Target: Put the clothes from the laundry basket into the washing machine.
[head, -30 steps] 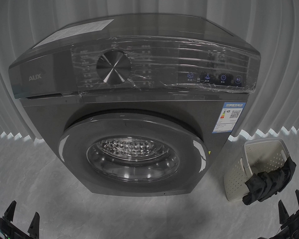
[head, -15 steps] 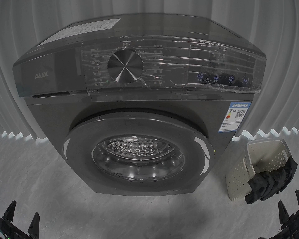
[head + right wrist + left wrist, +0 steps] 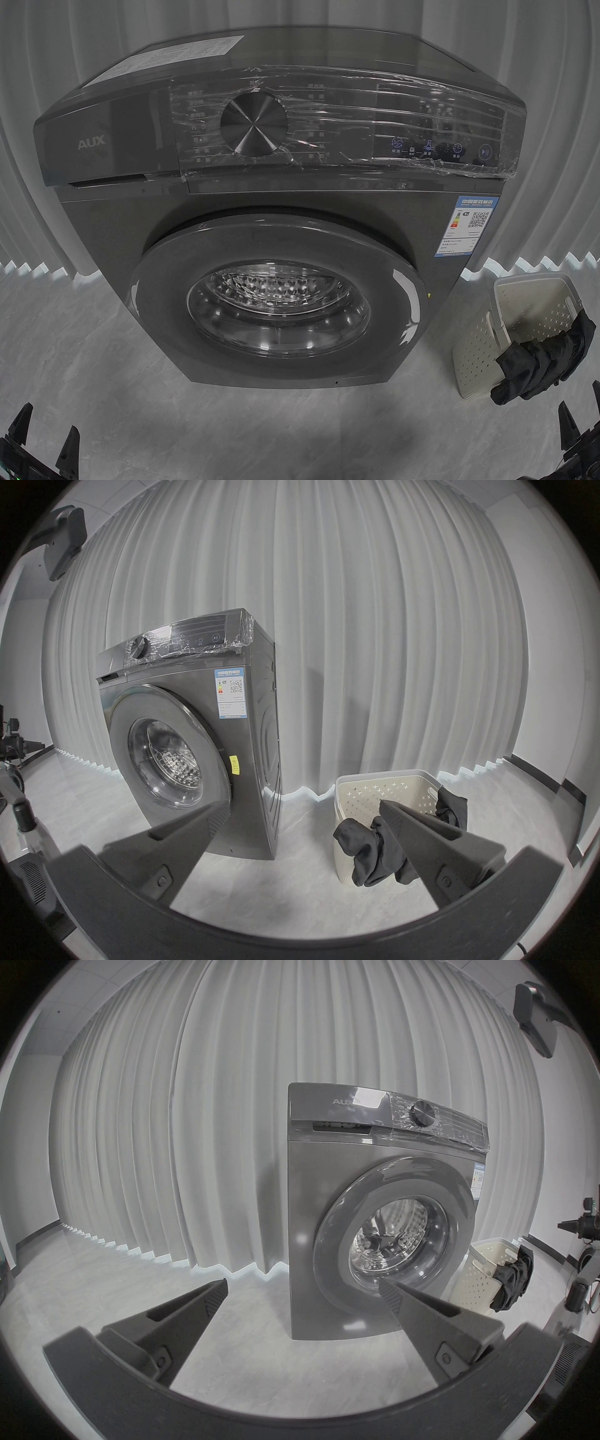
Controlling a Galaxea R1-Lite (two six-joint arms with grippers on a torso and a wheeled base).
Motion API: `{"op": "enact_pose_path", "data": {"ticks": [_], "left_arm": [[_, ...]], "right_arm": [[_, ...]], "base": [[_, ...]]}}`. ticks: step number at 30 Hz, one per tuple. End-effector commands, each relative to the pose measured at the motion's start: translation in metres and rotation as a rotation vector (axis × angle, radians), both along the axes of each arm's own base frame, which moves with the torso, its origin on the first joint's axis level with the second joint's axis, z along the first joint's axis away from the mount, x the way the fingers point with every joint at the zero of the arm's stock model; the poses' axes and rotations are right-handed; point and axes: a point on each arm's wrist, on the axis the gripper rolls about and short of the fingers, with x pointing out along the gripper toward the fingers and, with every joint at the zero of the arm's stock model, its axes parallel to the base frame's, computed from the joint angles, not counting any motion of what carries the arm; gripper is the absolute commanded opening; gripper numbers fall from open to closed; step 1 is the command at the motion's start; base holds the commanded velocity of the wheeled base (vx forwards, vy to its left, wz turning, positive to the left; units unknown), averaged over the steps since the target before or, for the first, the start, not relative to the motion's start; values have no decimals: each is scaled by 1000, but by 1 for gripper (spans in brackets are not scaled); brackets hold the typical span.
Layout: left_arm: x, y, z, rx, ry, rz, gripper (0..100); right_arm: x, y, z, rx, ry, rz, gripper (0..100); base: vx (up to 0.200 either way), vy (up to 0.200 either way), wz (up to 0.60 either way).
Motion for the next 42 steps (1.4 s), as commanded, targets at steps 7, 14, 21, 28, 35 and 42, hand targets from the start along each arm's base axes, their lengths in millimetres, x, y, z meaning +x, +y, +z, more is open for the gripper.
{"op": "enact_pose_path", "data": {"ticks": [7,14,21,28,35,42], "left_arm": [[0,0,-5,7,-2,3,100],[0,0,-5,12,-2,5,100],[0,0,-5,6,-2,5,100],[0,0,-5,1,-2,1,100],[0,0,-5,6,-2,1,100],[0,0,-5,9,-2,1,100]], "right_arm": [[0,0,-5,0,0,0,100],[0,0,-5,0,0,0,100],[0,0,-5,0,0,-5,100],[0,0,-5,-3,2,0,100],[0,0,-5,-2,1,-2,100],[0,1,-6,-8,4,27,100]], "base": [[0,57,0],[0,0,0],[0,0,0],[143,0,0],[114,0,0],[0,0,0]]}}
